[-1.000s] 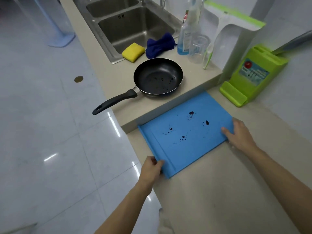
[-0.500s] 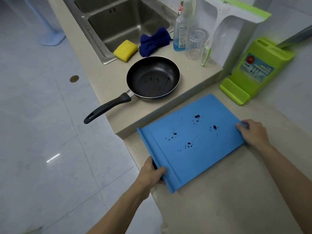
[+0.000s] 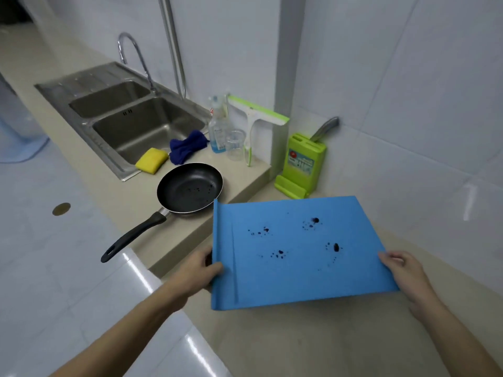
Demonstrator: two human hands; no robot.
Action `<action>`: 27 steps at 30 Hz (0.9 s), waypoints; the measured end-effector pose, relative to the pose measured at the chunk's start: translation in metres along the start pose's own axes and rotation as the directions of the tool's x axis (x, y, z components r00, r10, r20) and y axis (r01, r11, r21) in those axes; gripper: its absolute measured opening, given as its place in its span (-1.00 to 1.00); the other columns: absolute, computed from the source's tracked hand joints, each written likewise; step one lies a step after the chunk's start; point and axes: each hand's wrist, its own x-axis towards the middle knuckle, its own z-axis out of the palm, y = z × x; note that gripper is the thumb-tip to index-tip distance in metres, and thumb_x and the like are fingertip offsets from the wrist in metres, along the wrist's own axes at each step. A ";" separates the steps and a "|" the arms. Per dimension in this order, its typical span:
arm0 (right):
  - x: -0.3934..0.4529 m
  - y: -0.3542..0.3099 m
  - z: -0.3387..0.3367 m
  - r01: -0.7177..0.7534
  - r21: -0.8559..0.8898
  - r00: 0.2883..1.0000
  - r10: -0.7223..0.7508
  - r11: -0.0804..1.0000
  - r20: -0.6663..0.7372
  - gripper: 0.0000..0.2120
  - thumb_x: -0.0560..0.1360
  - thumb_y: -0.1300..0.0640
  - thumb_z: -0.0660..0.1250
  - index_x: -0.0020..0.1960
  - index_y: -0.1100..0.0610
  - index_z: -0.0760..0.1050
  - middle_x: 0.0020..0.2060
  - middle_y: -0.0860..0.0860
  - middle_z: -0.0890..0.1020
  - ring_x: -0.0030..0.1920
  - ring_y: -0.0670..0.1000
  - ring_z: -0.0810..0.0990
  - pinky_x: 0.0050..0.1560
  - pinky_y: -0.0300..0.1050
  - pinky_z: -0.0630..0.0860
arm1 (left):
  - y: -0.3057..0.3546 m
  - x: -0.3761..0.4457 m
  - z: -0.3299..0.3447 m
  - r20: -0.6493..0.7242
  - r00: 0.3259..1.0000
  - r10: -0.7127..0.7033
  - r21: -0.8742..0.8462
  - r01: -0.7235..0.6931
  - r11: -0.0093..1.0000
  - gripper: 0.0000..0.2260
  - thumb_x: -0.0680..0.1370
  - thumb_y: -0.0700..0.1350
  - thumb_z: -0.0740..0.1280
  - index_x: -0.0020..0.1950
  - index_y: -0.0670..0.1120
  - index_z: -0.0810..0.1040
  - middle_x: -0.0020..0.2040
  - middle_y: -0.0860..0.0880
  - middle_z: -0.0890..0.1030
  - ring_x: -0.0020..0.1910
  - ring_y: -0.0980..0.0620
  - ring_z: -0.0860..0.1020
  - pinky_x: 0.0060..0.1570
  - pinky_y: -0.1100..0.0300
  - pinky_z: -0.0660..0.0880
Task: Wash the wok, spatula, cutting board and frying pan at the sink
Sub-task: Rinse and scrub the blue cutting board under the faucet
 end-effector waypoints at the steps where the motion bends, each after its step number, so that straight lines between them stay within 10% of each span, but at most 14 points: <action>1: -0.004 -0.011 0.002 0.013 0.021 1.000 -0.014 1.000 0.023 -0.82 0.56 0.23 0.29 0.10 0.31 0.45 -0.02 0.24 0.56 -0.21 0.03 0.51 -0.21 -0.14 0.44 | 0.009 -0.002 -0.013 -0.020 1.000 0.014 0.006 -0.014 1.000 -0.76 0.52 -0.24 0.23 0.14 -0.01 0.50 -0.02 0.00 0.64 -0.10 0.06 0.65 -0.27 0.20 0.57; 10: -0.046 -0.119 0.137 0.161 0.123 0.954 -0.186 0.979 0.234 -0.90 0.56 0.27 0.27 0.05 0.27 0.41 -0.24 0.10 0.56 -0.41 -0.15 0.58 -0.46 -0.43 0.45 | 0.026 -0.023 -0.183 -0.362 0.926 0.107 0.084 -0.082 0.993 -0.89 0.50 -0.25 0.25 -0.21 -0.10 0.48 -0.27 -0.03 0.53 -0.27 0.00 0.50 -0.36 0.19 0.35; 27: -0.155 -0.239 0.602 0.212 -0.016 0.840 -0.174 0.977 0.514 -0.85 0.52 0.17 0.35 0.00 0.24 0.45 -0.14 0.10 0.55 -0.15 0.03 0.52 -0.14 -0.14 0.42 | -0.174 -0.016 -0.594 -0.651 0.756 -0.061 -0.033 0.052 0.998 -0.84 0.50 -0.15 0.30 -0.17 -0.26 0.51 -0.24 -0.16 0.57 -0.29 -0.05 0.50 -0.32 0.15 0.33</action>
